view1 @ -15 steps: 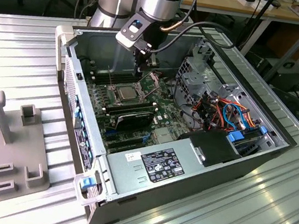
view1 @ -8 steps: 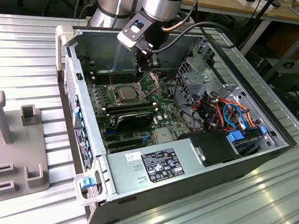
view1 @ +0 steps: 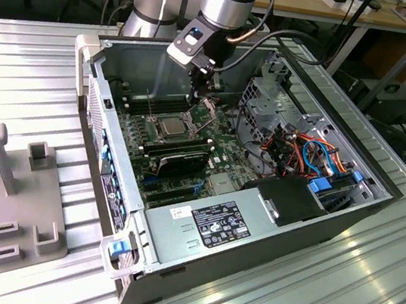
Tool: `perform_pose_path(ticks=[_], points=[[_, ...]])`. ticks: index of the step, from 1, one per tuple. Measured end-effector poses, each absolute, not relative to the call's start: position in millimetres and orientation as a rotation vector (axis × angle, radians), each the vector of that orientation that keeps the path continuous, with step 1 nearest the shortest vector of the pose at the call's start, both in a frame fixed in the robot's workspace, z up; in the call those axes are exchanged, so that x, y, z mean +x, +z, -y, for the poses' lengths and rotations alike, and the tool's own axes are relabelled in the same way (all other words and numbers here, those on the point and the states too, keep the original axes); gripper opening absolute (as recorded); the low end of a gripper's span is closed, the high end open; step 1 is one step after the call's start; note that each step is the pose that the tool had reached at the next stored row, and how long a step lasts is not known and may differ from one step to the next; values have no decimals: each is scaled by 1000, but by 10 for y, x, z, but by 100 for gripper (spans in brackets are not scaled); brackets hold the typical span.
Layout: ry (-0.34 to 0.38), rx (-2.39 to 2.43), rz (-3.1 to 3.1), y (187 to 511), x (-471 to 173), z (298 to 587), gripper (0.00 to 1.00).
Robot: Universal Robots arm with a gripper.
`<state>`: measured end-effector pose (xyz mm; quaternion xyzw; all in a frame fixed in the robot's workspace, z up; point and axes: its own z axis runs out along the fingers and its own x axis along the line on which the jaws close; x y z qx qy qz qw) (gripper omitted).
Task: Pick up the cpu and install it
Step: 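Close the cpu cover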
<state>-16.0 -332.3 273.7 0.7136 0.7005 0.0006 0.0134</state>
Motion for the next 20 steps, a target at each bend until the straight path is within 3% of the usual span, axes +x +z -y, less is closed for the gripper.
perform_pose_path(ticks=[20], points=[[2, 2223, -2182, 2736, 253, 3322, 11]])
